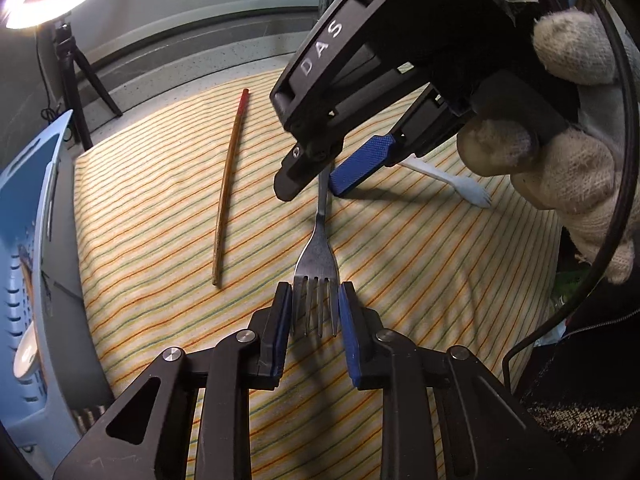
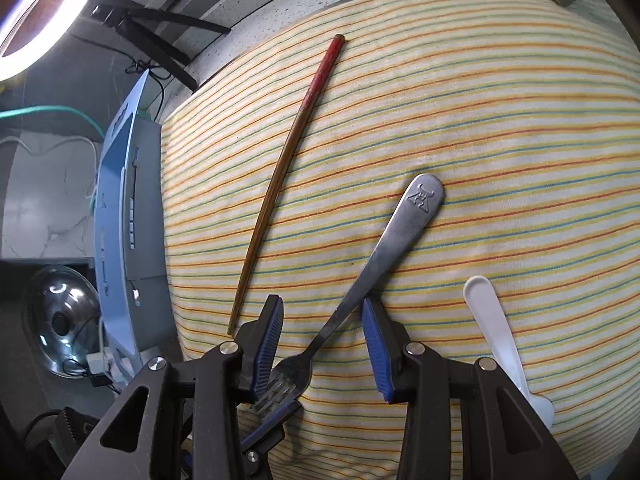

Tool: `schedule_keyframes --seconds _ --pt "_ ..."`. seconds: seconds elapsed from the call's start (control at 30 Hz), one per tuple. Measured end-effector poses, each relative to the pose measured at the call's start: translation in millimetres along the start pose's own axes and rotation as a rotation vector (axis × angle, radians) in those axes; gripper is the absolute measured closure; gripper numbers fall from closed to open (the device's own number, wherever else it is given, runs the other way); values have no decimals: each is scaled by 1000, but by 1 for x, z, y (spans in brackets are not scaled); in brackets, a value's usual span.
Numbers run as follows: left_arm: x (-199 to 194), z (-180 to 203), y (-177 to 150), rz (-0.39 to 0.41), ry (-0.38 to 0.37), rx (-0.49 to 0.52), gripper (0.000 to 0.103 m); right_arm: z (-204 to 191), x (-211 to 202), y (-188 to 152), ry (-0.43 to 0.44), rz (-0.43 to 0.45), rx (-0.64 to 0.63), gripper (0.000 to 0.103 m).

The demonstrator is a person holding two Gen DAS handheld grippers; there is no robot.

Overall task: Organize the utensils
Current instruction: 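Lift the metal fork into the blue basket and open the right tool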

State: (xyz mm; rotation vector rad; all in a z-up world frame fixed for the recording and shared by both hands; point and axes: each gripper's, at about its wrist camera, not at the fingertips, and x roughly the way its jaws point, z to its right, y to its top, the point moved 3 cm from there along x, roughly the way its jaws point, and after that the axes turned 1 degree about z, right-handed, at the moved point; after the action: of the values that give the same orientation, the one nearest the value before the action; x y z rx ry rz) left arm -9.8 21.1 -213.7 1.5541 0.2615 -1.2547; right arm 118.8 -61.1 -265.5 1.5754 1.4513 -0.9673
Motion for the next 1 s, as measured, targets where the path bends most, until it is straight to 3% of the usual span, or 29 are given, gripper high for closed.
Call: schedule_keyframes --seconds 0.13,0.3,0.67,1.0 --pt "-5 9 -3 12 4 2 81 -2 1 0 -45 7 -16 77" --pt "-7 10 -4 21 9 -13 81 3 1 3 -35 0 1 88" --pt "-24 4 -3 59 50 -60 81 -9 -10 6 64 19 38 92" --pt "-63 -33 -1 135 149 -130 81 -77 -29 25 166 43 -47 95"
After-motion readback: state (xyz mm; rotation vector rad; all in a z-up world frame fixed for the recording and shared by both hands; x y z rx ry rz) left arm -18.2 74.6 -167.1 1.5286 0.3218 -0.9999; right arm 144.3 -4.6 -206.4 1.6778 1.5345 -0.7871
